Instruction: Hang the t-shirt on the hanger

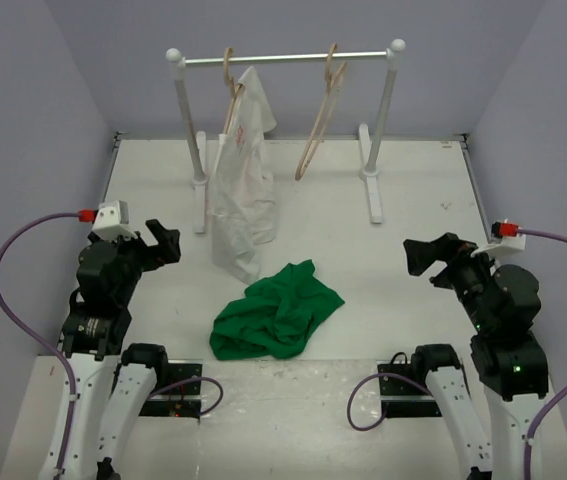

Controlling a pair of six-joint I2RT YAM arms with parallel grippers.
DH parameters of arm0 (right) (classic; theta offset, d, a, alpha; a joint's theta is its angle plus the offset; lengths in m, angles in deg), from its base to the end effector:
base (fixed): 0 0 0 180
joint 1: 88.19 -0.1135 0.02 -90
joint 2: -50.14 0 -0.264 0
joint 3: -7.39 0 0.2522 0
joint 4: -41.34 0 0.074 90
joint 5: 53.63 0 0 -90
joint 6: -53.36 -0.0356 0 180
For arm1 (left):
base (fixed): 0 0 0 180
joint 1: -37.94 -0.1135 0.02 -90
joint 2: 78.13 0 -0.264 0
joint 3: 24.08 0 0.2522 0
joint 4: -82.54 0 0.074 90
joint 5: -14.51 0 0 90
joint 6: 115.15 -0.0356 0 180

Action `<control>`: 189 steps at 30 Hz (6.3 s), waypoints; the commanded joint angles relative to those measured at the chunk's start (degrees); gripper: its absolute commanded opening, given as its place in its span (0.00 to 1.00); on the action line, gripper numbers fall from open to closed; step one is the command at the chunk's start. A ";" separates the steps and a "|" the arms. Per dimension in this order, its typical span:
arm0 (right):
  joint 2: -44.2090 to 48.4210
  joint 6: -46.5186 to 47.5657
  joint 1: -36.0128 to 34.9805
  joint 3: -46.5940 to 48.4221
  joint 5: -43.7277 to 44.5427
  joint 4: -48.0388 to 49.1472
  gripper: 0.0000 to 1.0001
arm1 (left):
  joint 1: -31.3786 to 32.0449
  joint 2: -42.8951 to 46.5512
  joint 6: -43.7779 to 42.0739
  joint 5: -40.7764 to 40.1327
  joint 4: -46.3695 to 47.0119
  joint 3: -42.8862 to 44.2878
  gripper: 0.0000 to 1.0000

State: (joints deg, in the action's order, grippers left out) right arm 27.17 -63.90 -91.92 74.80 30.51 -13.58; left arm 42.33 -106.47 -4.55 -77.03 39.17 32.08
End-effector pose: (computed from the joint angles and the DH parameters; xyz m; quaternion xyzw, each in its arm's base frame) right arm 0.0642 0.0078 0.3732 0.1245 0.7583 0.2085 0.6050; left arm 0.1160 -0.0079 0.3271 -0.1203 0.7871 -0.1204 0.5929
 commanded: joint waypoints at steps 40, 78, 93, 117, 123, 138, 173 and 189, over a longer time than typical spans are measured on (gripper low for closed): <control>-85.79 3.97 -30.88 65.70 42.93 -2.35 0.52 | 2.20 -3.35 0.85 -0.45 2.54 -0.85 1.00; -76.87 9.91 -27.39 56.47 30.28 2.93 0.00 | 3.08 -4.88 0.67 0.40 2.54 -0.82 1.00; -61.96 11.54 -27.33 39.63 26.60 8.73 0.00 | 4.30 -5.85 0.76 0.14 2.19 -0.56 1.00; -17.38 5.55 -27.47 7.63 17.37 -6.31 0.00 | 42.11 -9.43 24.05 -11.78 -10.15 -3.54 1.00; -16.40 5.93 -27.47 6.55 14.03 -5.43 0.00 | 63.84 -19.32 44.72 -29.67 -20.95 -2.99 1.00; -14.80 7.75 -27.47 6.00 12.27 -5.36 0.00 | 77.49 -31.20 60.69 -38.72 -26.98 -1.97 0.58; -10.04 7.35 -27.40 4.58 6.28 -6.84 0.00 | 65.57 -34.97 42.32 -41.83 -18.83 6.12 0.00; -1.14 13.44 -27.47 3.84 -23.54 -7.72 0.00 | 44.45 -34.51 17.82 -32.61 -6.78 22.81 0.00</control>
State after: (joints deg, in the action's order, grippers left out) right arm 25.96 -53.36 -119.29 78.41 16.69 -22.63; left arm 92.76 -140.80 23.25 -114.32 23.97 50.89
